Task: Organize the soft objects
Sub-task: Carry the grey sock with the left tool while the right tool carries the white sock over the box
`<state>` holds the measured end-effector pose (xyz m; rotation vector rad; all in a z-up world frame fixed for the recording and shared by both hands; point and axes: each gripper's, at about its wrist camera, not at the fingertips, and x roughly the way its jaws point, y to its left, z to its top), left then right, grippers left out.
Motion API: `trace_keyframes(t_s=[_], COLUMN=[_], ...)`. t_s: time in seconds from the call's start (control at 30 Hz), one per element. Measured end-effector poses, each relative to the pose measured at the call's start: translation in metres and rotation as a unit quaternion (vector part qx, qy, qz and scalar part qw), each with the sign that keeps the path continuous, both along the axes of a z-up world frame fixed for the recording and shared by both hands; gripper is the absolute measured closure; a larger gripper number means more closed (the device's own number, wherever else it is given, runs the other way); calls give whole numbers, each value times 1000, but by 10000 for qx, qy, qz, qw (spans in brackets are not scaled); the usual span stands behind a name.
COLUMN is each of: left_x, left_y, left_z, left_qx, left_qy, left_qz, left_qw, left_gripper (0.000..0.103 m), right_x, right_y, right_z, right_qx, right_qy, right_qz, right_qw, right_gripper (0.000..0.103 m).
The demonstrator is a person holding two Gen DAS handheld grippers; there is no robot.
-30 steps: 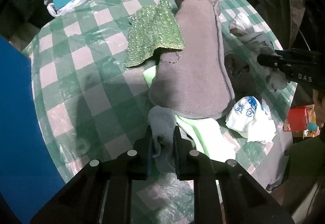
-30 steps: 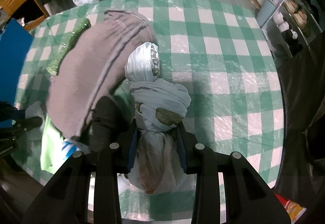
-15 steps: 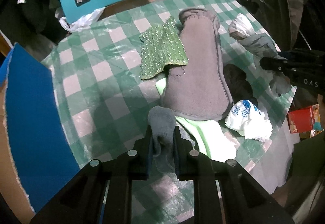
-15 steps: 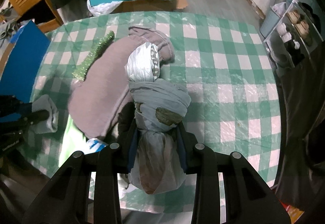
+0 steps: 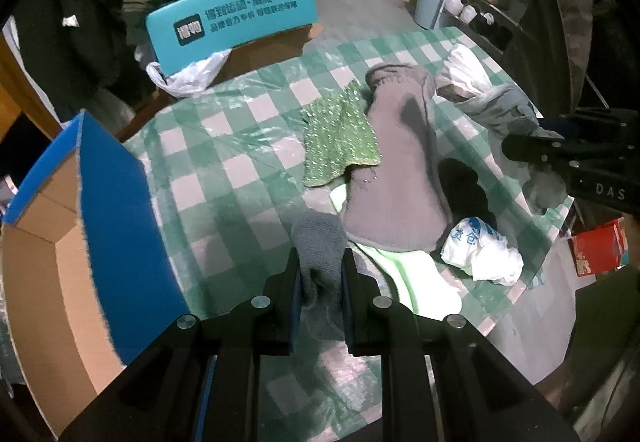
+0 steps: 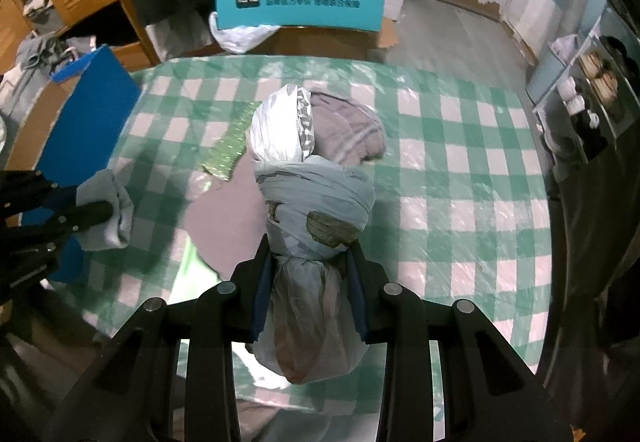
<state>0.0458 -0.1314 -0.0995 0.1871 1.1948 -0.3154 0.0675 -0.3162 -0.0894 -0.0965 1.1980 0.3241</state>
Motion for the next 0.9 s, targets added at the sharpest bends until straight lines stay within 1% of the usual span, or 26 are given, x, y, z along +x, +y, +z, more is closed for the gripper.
trace_keyframes(t_s=[0.33, 0.63, 0.9], left_x=[-5, -17, -22], left_y=[23, 40, 65], left_z=[24, 45, 56], left_qx=[-68, -57, -28], left_qy=[-221, -459, -598], left_qz=[188, 231, 401], left_qw=[9996, 9987, 9974], left_gripper=[86, 86, 86], right_x=[-3, -6, -8], right_y=[27, 57, 89], right_z=[21, 39, 51], right_qx=[153, 235, 307], right_qy=[-117, -233, -285], right_qz=[249, 537, 850], right_qw=[9995, 9980, 9955], right_gripper=[71, 71, 71])
